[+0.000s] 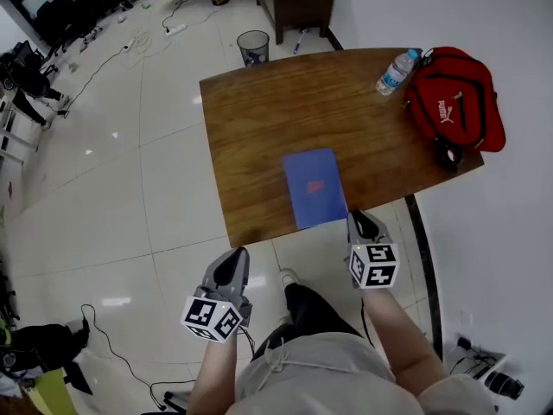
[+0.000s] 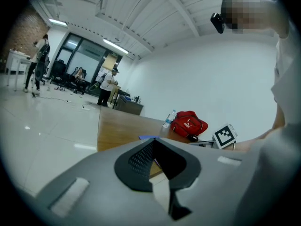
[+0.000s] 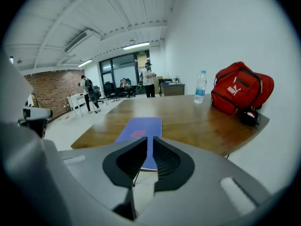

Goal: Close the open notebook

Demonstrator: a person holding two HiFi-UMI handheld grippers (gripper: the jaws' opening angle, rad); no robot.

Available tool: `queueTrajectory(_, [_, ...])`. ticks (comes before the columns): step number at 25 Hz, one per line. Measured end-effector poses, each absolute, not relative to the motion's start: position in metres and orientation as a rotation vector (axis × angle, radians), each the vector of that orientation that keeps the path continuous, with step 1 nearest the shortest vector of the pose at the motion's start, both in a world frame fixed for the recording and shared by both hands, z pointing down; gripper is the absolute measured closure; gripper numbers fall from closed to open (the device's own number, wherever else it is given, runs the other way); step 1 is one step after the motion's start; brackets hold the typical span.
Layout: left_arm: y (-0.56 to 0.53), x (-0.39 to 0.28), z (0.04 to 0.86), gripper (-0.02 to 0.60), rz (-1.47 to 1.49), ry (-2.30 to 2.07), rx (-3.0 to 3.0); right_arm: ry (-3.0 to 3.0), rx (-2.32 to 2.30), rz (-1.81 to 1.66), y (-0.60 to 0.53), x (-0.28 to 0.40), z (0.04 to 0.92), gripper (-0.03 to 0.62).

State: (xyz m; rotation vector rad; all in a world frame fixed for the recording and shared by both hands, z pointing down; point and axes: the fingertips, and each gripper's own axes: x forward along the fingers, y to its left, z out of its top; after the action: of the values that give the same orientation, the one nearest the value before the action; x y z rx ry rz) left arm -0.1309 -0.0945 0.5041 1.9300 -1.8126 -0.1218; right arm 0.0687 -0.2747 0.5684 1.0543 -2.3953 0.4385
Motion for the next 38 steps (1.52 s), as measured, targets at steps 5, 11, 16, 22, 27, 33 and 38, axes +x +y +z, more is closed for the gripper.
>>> queueTrajectory(5, [-0.057,-0.135,0.449,0.578,-0.18,-1.907,1.993,-2.574,1.025,0.37,-0.231,0.064,0.499,0.591])
queueTrajectory(11, [0.006,-0.112,0.409,0.578,-0.213,-1.951,2.064,-2.674,0.954,0.181,-0.149,0.079,0.451,0.591])
queueTrajectory(16, [0.049,-0.082,0.397,0.578,-0.241,-1.964,2.08,-2.683,0.896,0.246,-0.092,0.099,0.443,0.591])
queueTrajectory(22, [0.076,-0.053,0.4,0.578,-0.23,-1.981,2.05,-2.69,0.796,0.21,-0.052,0.111,0.442,0.591])
queueTrajectory(27, [0.077,-0.029,0.397,0.578,-0.253,-2.021,2.031,-2.706,0.728,0.209,-0.045,0.126,0.442,0.591])
queueTrajectory(33, [0.067,-0.002,0.391,0.578,-0.241,-2.021,2.054,-2.724,0.656,0.154,-0.048,0.141,0.437,0.591])
queueTrajectory(38, [0.064,0.009,0.386,0.578,-0.22,-2.054,2.057,-2.75,0.627,0.127,-0.05,0.147,0.43,0.591])
